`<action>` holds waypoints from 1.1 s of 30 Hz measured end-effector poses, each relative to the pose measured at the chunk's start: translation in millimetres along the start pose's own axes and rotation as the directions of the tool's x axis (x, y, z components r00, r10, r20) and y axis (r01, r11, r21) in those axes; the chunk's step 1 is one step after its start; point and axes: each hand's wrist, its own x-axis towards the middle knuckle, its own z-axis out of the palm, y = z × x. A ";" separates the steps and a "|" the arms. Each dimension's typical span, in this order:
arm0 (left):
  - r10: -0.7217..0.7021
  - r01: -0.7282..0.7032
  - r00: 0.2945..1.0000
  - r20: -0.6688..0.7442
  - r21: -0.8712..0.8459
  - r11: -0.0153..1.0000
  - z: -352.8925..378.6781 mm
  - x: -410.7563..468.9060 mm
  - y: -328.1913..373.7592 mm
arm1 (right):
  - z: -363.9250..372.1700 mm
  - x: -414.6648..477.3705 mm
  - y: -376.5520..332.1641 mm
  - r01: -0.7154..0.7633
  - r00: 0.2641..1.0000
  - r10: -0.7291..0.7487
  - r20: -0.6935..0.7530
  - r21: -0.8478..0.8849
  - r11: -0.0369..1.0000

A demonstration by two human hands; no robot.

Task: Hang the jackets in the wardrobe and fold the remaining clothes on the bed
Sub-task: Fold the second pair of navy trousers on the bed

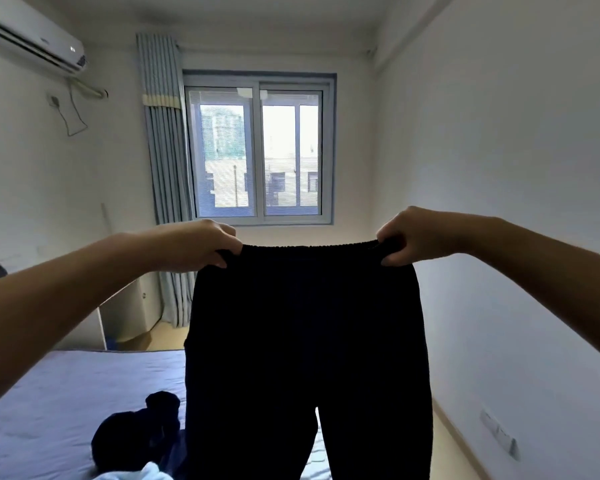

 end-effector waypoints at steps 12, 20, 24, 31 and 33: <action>-0.150 0.135 0.985 0.081 0.173 0.976 -4.0 3.9 -24.6 | 1.4 8.8 -11.4 -0.063 0.981 0.064 0.181 -0.008 0.998; -0.190 0.143 0.968 0.161 0.268 0.953 -2.9 1.9 -24.2 | 11.1 15.1 -17.8 -0.012 0.991 0.049 0.125 -0.286 0.958; -0.169 0.142 0.981 0.097 0.243 0.960 -1.2 -2.8 -24.3 | 14.4 21.4 -19.0 0.061 0.995 -0.038 0.091 -0.260 0.964; -0.214 0.178 0.965 0.152 0.217 0.960 6.6 0.6 -16.1 | 24.1 20.3 -18.1 0.039 0.984 0.012 0.175 -0.283 0.958; -0.201 0.140 0.958 0.203 0.279 0.950 6.1 4.7 -14.1 | 29.4 21.2 -24.2 0.082 0.972 0.001 0.235 -0.343 0.936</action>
